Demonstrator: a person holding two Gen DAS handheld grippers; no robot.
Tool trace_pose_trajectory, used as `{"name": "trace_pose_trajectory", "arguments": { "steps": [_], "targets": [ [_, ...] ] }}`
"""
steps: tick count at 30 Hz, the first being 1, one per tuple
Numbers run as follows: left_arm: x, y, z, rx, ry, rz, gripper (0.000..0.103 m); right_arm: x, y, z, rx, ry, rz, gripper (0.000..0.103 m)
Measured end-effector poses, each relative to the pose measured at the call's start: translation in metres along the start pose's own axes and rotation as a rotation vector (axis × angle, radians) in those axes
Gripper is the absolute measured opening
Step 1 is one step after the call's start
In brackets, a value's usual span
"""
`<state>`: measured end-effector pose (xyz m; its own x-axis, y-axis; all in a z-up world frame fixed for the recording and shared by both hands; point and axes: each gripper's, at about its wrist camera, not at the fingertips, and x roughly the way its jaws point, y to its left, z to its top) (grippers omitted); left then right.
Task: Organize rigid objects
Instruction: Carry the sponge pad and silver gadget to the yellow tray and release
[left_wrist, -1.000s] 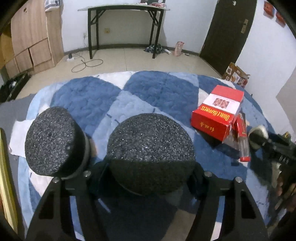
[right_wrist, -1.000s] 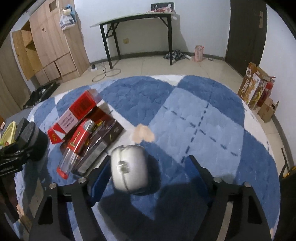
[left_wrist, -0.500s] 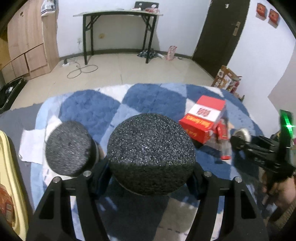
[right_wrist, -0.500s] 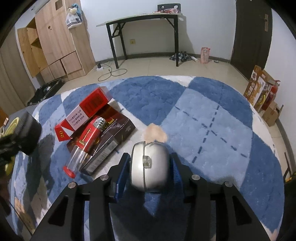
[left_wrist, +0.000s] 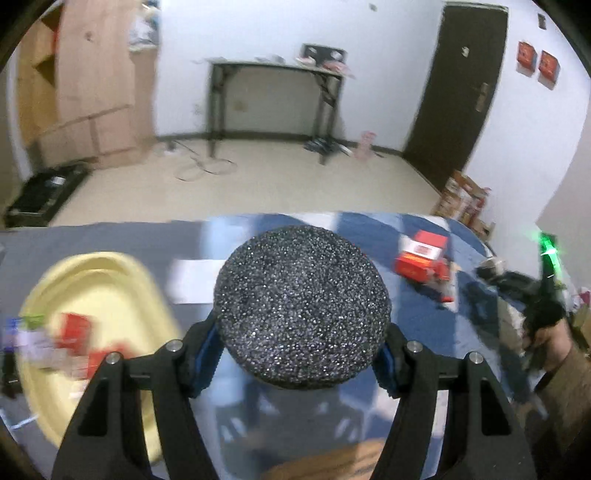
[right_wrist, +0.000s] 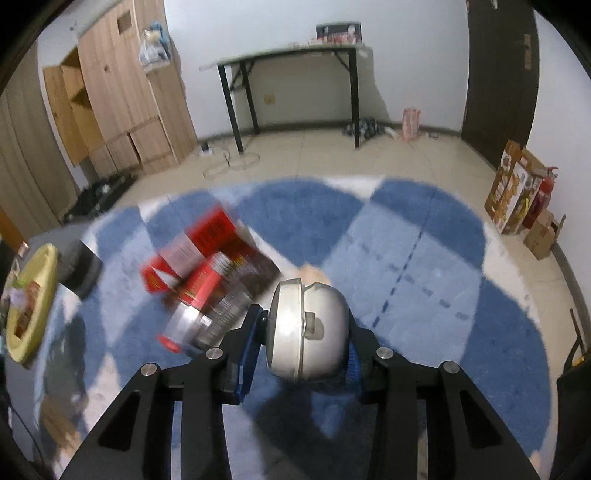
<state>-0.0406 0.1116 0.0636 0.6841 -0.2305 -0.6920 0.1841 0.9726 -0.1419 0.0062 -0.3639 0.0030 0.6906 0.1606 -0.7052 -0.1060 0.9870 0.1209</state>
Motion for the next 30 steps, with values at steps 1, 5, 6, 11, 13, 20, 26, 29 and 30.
{"name": "trace_pose_trajectory", "arguments": {
  "steps": [1,5,6,11,13,20,26,29,30],
  "targets": [
    [-0.017,0.017,-0.003,0.001,-0.014,0.030,0.069,-0.010,0.004,0.003,-0.010,-0.016,0.012,0.039],
    [-0.066,0.085,-0.017,-0.034,-0.038,0.156,0.069,-0.056,0.056,0.016,-0.154,-0.073,0.090,0.039],
    [-0.074,0.104,-0.021,-0.066,-0.044,0.175,0.069,-0.063,0.072,0.019,-0.186,-0.078,0.115,0.039],
    [-0.061,0.163,-0.049,-0.167,0.040,0.243,0.069,-0.060,0.194,0.033,-0.314,-0.052,0.329,0.039],
    [-0.045,0.179,-0.069,-0.213,0.074,0.230,0.069,-0.047,0.247,0.035,-0.380,-0.030,0.370,0.039],
    [0.004,0.217,-0.103,-0.287,0.154,0.220,0.069,0.036,0.438,0.033,-0.544,0.156,0.550,0.039],
    [0.013,0.238,-0.105,-0.287,0.135,0.217,0.069,0.123,0.520,0.029,-0.735,0.270,0.458,0.039],
    [0.022,0.241,-0.109,-0.270,0.149,0.204,0.069,0.146,0.533,0.027,-0.770,0.278,0.405,0.039],
    [0.024,0.240,-0.109,-0.261,0.145,0.206,0.069,0.154,0.537,0.026,-0.802,0.270,0.378,0.039]
  ]
}}
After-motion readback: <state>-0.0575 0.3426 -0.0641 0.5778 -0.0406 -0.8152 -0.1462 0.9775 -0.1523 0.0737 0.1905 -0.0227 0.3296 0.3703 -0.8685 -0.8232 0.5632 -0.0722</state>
